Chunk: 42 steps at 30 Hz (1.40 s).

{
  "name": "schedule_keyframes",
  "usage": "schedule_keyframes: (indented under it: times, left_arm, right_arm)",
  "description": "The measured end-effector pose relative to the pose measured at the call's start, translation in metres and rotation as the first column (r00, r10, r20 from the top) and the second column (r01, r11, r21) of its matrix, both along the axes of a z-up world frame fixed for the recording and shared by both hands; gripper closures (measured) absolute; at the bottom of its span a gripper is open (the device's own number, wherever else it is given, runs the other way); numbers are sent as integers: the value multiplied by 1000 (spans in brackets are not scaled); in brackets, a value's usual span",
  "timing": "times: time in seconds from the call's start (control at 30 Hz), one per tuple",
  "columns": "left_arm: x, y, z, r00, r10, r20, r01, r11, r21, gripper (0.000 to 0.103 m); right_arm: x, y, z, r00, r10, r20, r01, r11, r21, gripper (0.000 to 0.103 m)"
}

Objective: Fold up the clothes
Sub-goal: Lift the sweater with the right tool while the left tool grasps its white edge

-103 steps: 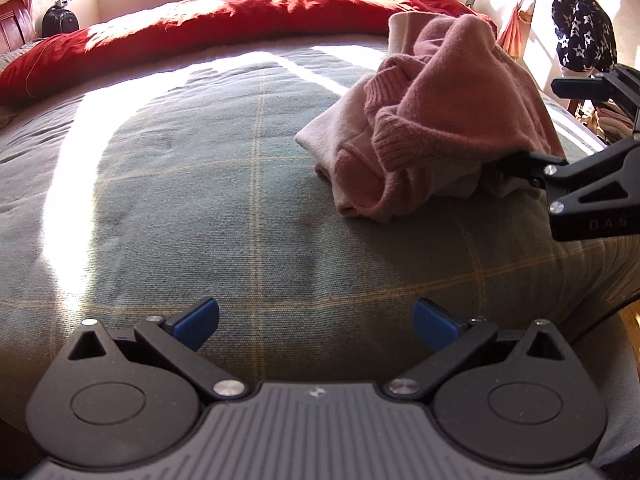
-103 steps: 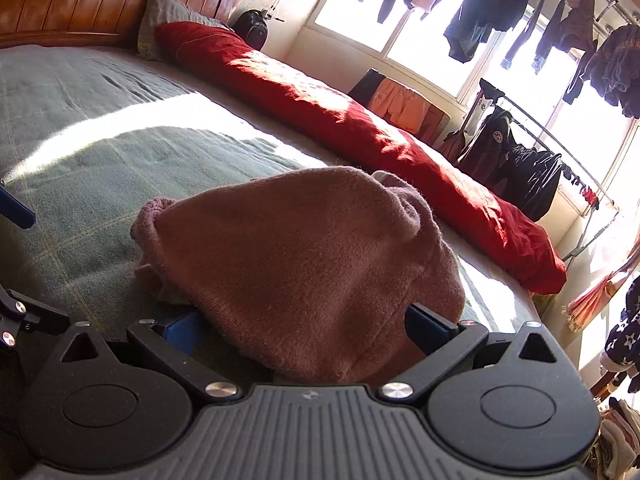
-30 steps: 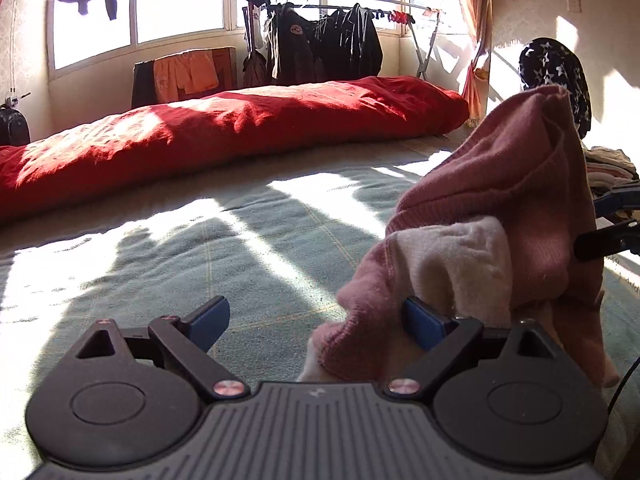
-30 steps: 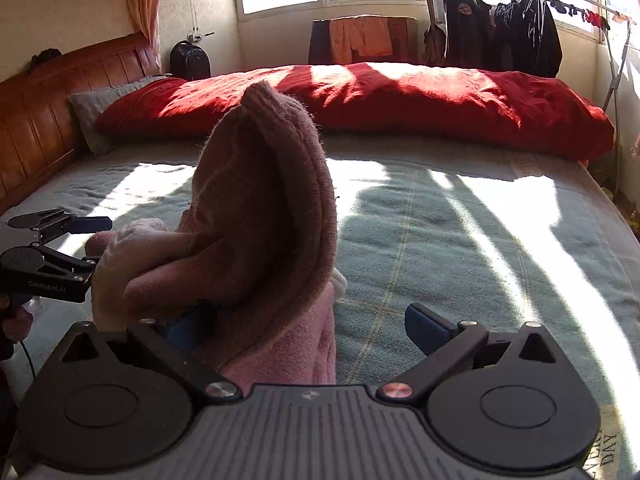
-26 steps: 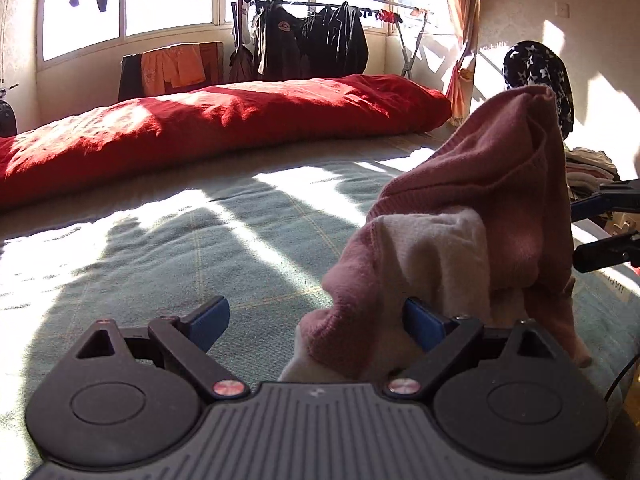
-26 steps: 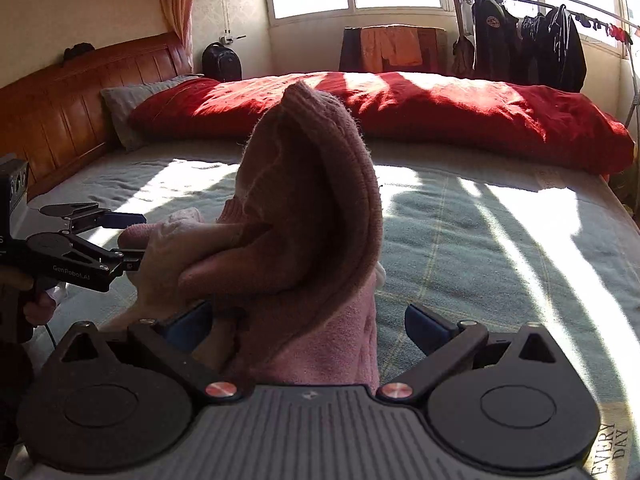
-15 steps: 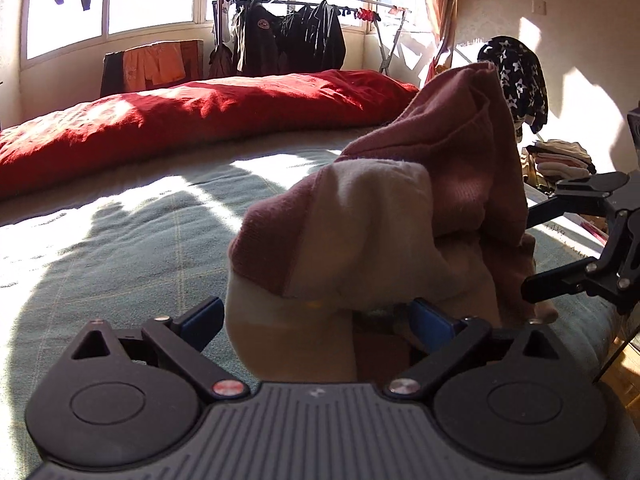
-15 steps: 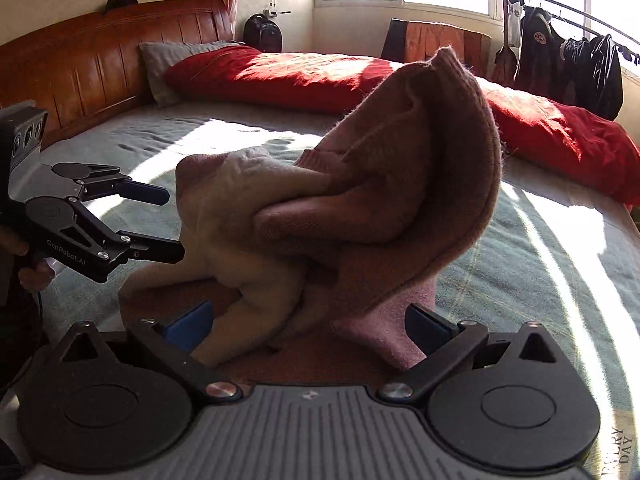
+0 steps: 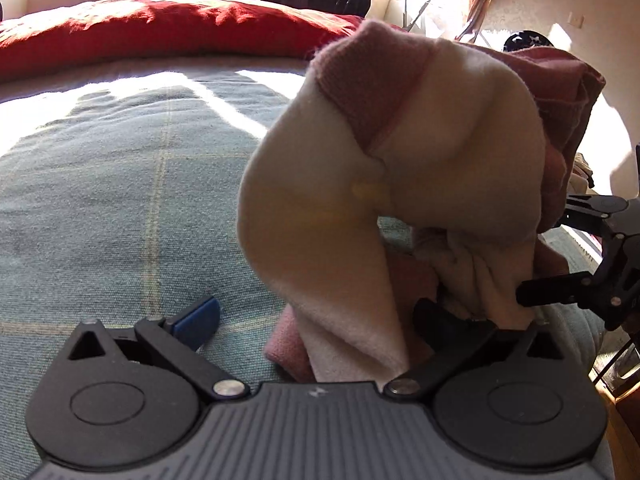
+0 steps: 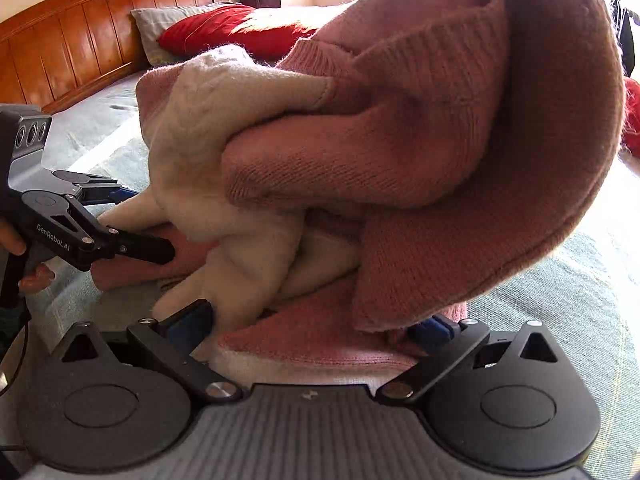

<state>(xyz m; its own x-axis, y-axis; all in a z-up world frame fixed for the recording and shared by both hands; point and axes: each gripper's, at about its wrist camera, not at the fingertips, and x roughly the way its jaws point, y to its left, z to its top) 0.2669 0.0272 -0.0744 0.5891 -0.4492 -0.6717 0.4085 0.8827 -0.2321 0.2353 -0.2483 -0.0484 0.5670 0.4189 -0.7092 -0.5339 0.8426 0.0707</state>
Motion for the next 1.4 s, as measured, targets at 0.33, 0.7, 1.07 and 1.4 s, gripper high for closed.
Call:
schedule_keyframes:
  times: [0.33,0.7,1.07,1.4]
  left_arm:
    - [-12,10,61,983,-66,171,46,992,117,3]
    - [25,-2,91,965,-197,176,192,980,46,47]
    - [36,13,79,985,-124,118,130,991,-39,74]
    - [46,8,107,973,-60,224,41,995,89,84]
  right_arm:
    - [-35,-36,29,985,-141,98,130,985,117,7]
    - [-18,-61,37,981,-168,91,145,966,216,44]
    - [1,-46,44,972,-198,125,177,971,159,82]
    - [20,-59,74,944,-266,195,252,963,96,82]
